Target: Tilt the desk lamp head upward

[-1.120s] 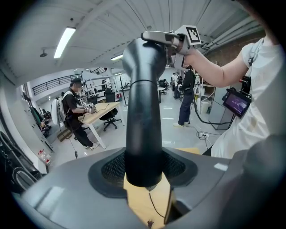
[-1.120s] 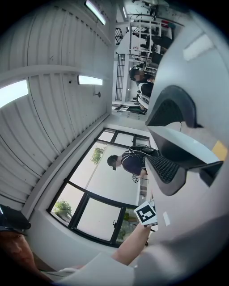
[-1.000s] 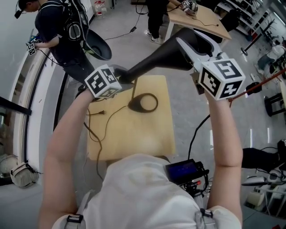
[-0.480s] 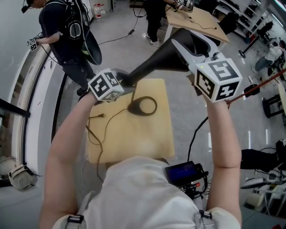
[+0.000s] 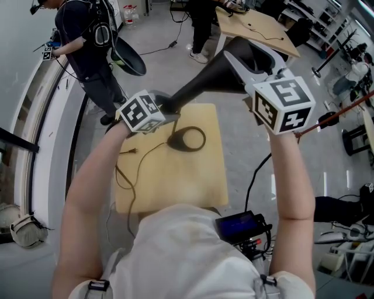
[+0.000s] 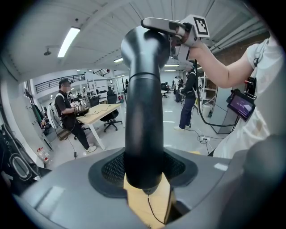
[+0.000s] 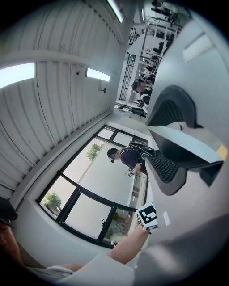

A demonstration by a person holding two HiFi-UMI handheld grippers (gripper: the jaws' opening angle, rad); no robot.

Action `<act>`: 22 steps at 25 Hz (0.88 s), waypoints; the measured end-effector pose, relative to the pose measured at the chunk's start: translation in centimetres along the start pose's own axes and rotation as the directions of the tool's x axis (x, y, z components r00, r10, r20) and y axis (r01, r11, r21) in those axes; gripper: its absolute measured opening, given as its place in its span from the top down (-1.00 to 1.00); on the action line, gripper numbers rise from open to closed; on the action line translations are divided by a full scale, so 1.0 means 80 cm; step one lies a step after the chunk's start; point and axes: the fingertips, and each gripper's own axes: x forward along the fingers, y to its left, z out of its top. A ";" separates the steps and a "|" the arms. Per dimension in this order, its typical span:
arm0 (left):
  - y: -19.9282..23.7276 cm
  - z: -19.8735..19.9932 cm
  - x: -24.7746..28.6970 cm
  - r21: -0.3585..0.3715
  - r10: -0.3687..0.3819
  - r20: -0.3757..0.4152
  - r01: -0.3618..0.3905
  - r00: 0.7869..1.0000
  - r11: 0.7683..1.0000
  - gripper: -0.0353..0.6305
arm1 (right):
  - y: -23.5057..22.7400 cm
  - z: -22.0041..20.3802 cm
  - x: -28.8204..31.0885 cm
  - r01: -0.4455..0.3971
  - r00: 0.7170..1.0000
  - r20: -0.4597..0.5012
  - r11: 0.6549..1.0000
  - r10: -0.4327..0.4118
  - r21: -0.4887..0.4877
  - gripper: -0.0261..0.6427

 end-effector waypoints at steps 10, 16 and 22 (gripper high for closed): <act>0.007 0.000 0.002 0.034 0.055 0.052 -0.057 0.997 0.998 0.23 | -0.007 -0.004 -0.002 0.009 0.999 0.034 1.000 -0.009 -0.006 0.21; 0.014 0.000 -0.026 0.000 0.121 0.150 -0.122 0.981 0.993 0.15 | -0.023 0.000 -0.024 0.057 0.993 0.095 0.993 -0.067 0.101 0.21; 0.012 0.000 -0.087 -0.003 0.233 0.311 -0.245 0.921 0.970 0.15 | -0.007 0.027 -0.041 0.075 0.981 0.171 0.989 -0.096 0.128 0.33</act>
